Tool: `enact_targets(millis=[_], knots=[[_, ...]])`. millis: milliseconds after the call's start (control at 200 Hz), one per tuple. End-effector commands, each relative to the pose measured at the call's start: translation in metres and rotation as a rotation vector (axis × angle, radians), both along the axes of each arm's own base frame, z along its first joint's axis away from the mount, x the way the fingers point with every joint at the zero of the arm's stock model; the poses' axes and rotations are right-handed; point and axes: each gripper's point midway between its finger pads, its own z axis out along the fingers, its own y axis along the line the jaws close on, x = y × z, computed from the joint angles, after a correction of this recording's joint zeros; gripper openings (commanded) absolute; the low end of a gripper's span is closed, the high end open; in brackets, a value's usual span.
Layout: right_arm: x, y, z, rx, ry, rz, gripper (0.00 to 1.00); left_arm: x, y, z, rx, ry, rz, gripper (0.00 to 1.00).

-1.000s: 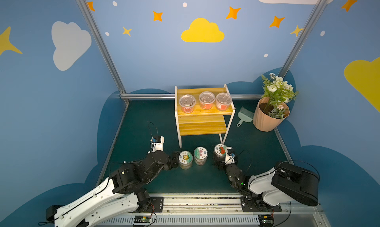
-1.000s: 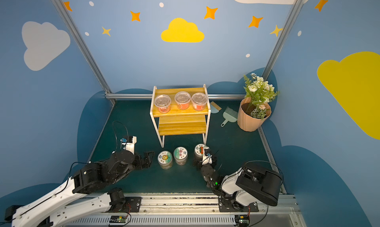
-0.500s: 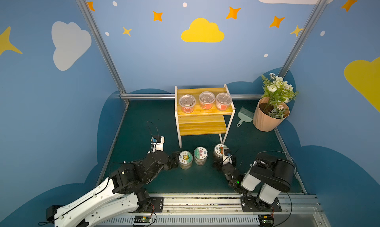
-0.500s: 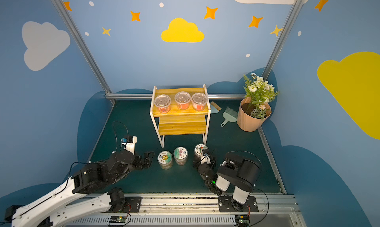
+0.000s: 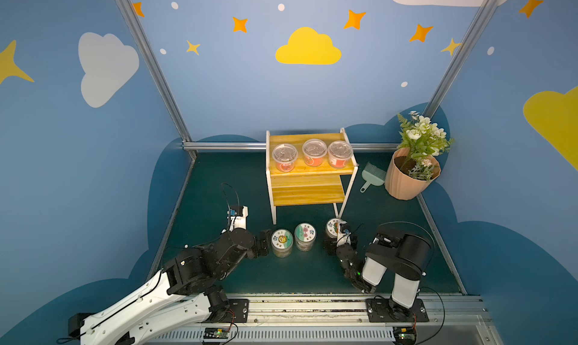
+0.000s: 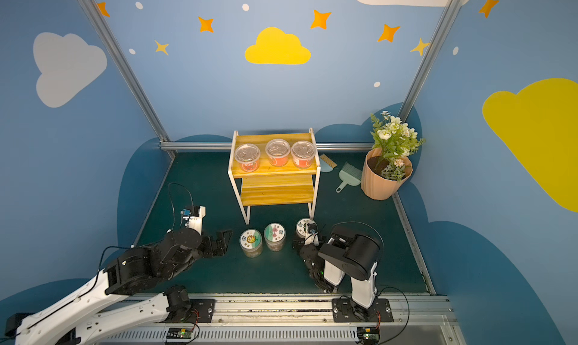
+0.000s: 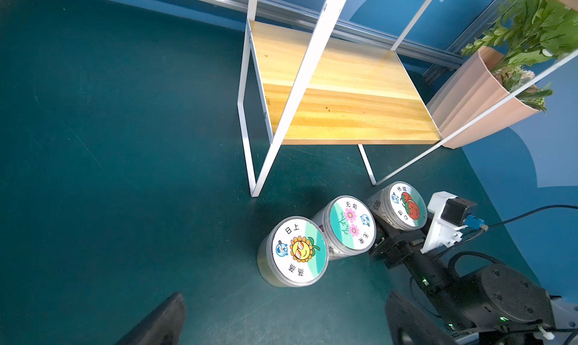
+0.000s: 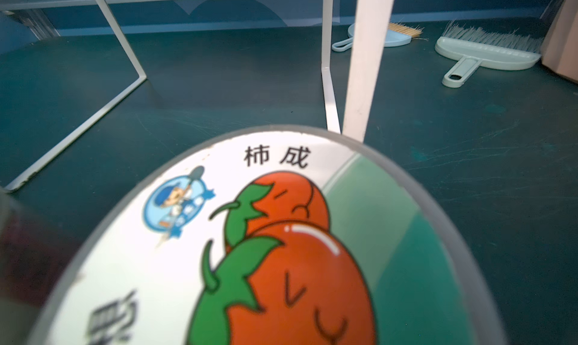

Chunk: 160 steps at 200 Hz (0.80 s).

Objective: Place the seed container on the shelf
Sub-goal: Pick up the seed jar at the center of the board.

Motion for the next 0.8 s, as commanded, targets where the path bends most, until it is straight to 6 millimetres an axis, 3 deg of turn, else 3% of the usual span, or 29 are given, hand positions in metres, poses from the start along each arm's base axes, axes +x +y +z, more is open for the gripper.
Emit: enact_targets(millis=[0,305,796], knots=[[0.007,0.002,0.003,0.025,-0.014,-0.017,0.98,-0.001,0.008,0.006,0.013,-0.018,0.010,1.00],[0.011,-0.005,0.009,-0.015,-0.045,-0.056,0.95,0.002,0.002,0.010,0.053,-0.022,-0.019,1.00],[-0.002,-0.010,0.017,-0.044,-0.068,-0.048,0.66,0.004,-0.002,0.020,0.051,-0.037,-0.025,1.00]])
